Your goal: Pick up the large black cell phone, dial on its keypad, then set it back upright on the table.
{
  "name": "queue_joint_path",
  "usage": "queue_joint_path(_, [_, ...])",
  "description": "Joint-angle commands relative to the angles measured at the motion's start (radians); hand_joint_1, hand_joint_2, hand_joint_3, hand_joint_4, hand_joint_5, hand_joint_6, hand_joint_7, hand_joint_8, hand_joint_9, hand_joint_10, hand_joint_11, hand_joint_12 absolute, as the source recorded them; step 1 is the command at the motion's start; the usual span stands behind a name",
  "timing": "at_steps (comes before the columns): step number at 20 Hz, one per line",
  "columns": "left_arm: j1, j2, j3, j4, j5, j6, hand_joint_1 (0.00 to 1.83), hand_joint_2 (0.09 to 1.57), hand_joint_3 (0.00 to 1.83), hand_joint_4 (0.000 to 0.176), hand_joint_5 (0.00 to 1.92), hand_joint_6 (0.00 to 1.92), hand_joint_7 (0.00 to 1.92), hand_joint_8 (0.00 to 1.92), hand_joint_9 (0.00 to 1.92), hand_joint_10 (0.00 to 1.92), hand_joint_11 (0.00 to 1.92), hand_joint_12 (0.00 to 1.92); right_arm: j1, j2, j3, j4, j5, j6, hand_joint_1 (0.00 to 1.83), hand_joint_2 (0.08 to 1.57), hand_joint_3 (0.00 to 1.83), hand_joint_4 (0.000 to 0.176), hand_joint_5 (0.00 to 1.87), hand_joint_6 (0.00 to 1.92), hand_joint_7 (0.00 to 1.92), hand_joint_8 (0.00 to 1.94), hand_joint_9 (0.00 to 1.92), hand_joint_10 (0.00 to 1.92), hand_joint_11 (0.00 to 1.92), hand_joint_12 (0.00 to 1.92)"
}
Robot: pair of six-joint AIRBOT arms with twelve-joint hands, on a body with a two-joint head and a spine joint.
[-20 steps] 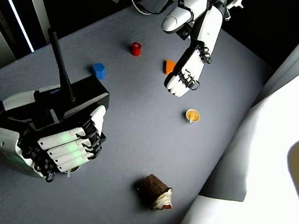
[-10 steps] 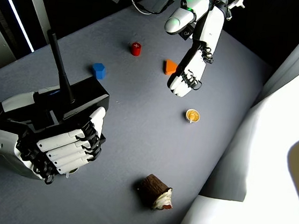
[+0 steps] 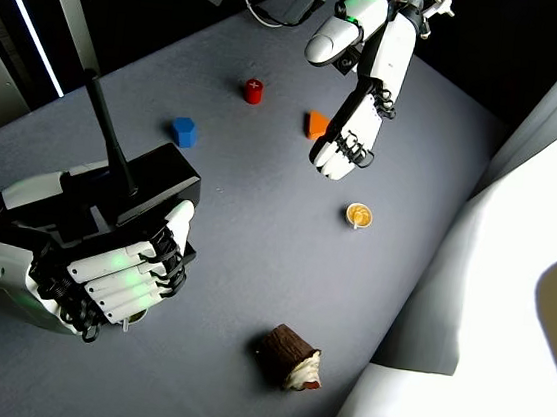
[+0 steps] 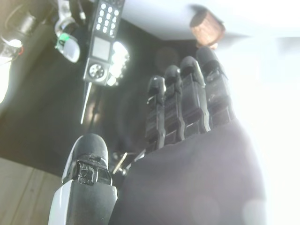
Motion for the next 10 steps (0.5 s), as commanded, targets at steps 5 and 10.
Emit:
queue_joint_path(5, [-0.020, 0.004, -0.009, -0.075, -0.028, -0.009, 0.00, 1.25, 0.00, 0.006, 0.24, 0.00, 0.19, 0.00, 0.15, 0.00, 0.00, 0.39, -0.007, 0.010, -0.002, -0.003, 0.144, 0.024, 1.47, 1.12, 0.00, 0.000, 0.93, 0.76, 0.86, 1.17, 0.93, 1.15, 0.90, 1.49])
queue_joint_path(10, [-0.020, 0.004, -0.012, -0.075, -0.028, -0.009, 0.00, 1.25, 0.00, 0.004, 0.26, 0.00, 0.21, 0.00, 0.16, 0.00, 0.00, 0.37, -0.021, 0.009, -0.002, -0.003, 0.144, 0.024, 1.49, 1.11, 0.00, 0.000, 0.94, 0.78, 0.87, 1.08, 0.94, 1.13, 0.91, 1.52])
